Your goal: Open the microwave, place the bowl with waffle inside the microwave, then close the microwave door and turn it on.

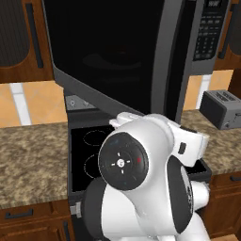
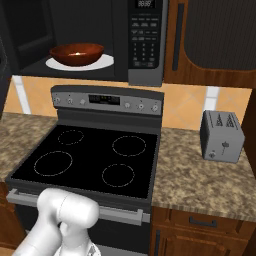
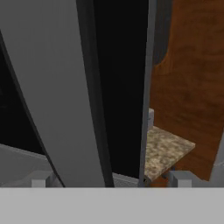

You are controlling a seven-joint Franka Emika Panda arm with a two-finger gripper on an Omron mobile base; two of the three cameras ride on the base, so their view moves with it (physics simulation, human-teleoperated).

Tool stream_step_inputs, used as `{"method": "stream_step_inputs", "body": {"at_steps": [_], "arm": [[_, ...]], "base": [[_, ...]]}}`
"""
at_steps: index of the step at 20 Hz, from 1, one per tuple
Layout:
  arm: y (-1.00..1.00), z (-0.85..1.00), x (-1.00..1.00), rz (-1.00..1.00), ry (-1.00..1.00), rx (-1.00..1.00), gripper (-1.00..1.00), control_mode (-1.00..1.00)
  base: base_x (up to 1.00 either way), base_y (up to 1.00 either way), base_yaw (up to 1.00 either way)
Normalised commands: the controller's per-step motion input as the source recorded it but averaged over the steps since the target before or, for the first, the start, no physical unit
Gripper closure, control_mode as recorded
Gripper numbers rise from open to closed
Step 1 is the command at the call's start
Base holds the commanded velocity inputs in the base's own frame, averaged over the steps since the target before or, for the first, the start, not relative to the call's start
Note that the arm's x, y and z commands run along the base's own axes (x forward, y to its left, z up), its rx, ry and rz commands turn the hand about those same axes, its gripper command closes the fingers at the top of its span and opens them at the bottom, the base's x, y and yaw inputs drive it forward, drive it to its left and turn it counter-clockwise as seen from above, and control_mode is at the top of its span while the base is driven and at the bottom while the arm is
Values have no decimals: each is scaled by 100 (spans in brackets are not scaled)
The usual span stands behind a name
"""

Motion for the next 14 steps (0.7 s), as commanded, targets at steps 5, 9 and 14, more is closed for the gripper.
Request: {"method": "stream_step_inputs", "body": {"at_steps": [5, 9, 14], "arm": [[-58, 0, 21, 0, 10, 0, -100, -100], [-57, 0, 35, 0, 10, 0, -100, -100], [-52, 0, 62, 0, 11, 0, -100, -100]], "base": [[0, 0, 0], [0, 0, 0], [0, 0, 0]]}}
